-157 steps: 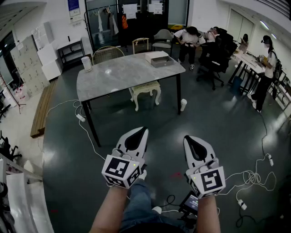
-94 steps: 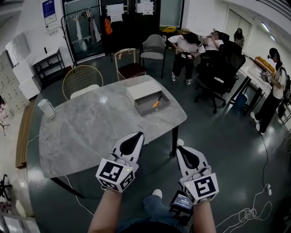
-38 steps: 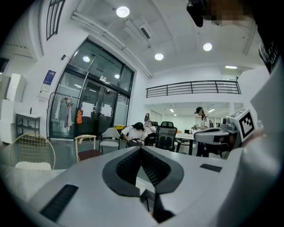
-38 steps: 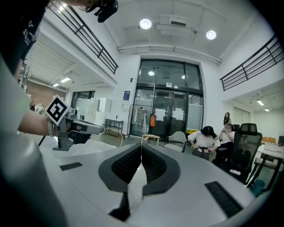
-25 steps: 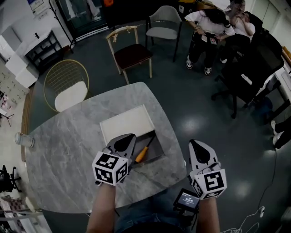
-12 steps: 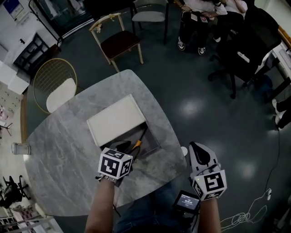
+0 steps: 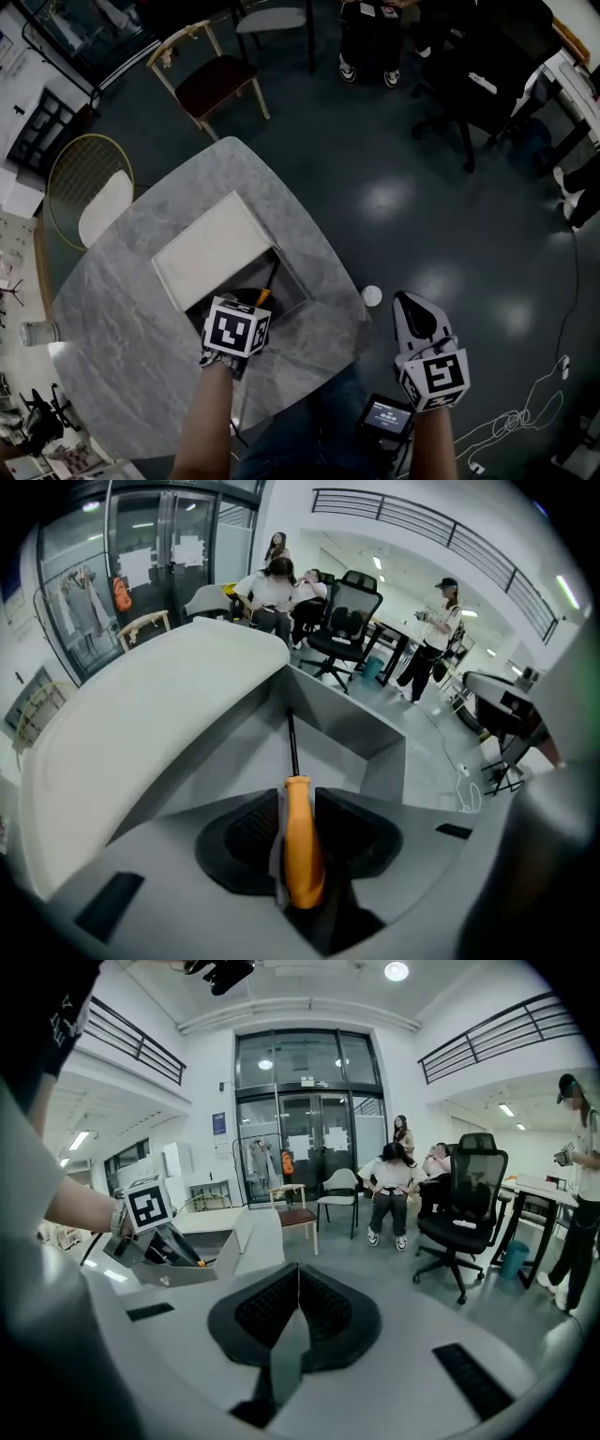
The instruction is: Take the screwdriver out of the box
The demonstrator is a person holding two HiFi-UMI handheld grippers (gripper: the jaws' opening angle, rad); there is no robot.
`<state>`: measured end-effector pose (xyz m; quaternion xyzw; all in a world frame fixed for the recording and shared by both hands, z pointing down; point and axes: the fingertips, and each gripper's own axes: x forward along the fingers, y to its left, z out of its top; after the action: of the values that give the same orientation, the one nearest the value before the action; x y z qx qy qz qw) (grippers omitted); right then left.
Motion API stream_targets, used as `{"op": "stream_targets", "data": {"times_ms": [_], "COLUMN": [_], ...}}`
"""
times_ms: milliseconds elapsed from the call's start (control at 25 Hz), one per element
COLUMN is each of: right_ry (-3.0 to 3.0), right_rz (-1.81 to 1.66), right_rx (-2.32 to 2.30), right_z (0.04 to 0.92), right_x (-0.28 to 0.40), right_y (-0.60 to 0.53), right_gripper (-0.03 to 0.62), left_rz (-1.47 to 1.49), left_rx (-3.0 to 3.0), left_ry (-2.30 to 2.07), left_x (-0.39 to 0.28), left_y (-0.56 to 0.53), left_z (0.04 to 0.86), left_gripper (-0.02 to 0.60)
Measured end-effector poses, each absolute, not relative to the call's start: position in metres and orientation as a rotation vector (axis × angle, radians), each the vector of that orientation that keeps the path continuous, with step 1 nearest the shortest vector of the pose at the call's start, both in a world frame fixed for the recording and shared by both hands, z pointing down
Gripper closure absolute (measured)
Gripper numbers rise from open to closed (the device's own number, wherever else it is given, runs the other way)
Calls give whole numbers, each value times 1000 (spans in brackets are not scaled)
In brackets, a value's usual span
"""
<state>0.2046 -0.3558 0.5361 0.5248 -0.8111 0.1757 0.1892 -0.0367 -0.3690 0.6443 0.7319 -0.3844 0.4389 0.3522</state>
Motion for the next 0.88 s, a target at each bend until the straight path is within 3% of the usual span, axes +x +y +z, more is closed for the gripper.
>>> {"op": "stream_targets", "data": {"times_ms": [200,880], "right_ry": [-2195,-2219], "right_rz": [561,465], "right_rx": [1548,1677], "right_z": [554,500], "right_x": [226,256], "right_y": [-349,-368], "right_gripper": [568,568], "left_rz": [1173,1119], "left_rx": [1873,1916], "left_ry": [-1011,-1111], "left_x": [-37,-33], "left_y": [-371,-375], "left_z": [646,596], "left_gripper": [480,499]}}
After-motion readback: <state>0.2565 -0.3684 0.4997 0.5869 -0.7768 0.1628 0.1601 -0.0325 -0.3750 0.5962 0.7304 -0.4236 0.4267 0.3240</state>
